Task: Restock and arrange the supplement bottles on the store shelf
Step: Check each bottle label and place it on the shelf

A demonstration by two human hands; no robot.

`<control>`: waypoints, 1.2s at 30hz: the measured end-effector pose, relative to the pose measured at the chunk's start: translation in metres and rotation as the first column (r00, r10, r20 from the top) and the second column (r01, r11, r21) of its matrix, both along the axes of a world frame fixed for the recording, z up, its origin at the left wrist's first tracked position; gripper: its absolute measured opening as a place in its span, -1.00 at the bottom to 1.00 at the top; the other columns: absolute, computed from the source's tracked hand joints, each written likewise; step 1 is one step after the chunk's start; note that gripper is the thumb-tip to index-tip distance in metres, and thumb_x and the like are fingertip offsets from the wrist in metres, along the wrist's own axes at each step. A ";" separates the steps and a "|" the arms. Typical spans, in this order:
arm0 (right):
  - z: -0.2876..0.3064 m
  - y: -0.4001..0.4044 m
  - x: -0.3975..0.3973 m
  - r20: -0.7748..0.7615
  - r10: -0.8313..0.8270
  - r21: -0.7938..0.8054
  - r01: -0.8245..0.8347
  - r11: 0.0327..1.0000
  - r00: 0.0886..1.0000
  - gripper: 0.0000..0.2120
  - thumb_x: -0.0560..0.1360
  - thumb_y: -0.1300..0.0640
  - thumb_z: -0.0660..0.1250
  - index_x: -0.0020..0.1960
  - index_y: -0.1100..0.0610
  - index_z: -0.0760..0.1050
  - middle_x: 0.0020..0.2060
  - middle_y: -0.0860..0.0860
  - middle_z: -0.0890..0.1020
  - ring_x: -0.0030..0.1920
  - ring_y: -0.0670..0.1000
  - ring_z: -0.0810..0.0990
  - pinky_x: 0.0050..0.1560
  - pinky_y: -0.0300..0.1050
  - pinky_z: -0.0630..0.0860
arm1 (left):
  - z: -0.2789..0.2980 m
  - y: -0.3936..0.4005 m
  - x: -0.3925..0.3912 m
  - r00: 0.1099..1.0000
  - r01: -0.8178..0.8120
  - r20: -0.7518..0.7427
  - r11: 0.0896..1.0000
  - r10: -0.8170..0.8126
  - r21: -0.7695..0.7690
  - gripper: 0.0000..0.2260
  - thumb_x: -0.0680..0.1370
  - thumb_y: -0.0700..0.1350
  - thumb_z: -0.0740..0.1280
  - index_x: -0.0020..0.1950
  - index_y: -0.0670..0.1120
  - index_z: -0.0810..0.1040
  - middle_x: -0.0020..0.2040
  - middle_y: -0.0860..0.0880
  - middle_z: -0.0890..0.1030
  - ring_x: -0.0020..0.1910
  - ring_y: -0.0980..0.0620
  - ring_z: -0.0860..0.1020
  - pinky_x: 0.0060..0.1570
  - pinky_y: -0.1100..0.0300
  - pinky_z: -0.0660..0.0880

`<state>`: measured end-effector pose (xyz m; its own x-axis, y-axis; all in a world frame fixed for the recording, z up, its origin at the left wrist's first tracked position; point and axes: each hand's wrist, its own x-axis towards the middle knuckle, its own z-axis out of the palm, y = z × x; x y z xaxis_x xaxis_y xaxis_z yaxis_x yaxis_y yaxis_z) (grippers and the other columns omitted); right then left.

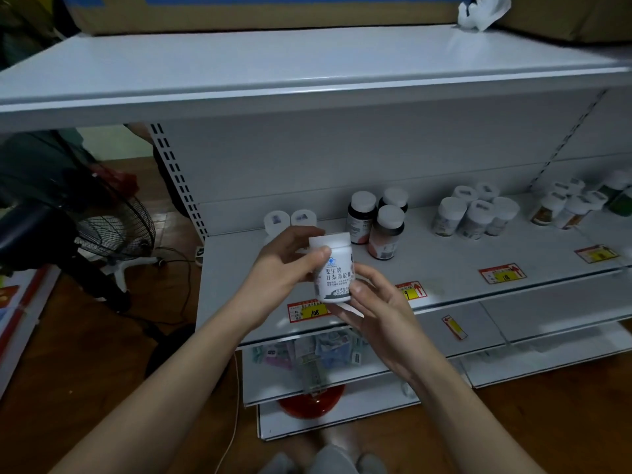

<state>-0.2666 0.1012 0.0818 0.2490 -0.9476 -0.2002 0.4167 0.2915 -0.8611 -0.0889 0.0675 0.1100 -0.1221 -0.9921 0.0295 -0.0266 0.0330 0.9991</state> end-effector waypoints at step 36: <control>0.024 0.005 0.010 -0.527 -0.330 -0.400 0.114 0.910 0.783 -0.50 0.41 0.24 0.54 0.21 -0.10 0.43 0.16 -0.02 0.49 -0.04 -0.47 0.48 -0.19 -0.53 0.45 | -0.004 0.012 -0.012 0.996 -0.012 -0.085 0.999 0.016 0.042 -0.60 0.45 0.04 0.45 0.24 -0.08 0.58 0.12 -0.05 0.66 0.10 -0.04 0.66 0.05 -0.02 0.63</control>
<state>-0.2568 0.1066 0.1060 -0.0351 -0.9946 0.0972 -0.1667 -0.0901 -0.9819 -0.1006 0.0798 0.1055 -0.1068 -0.9943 -0.0021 0.0588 -0.0084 0.9982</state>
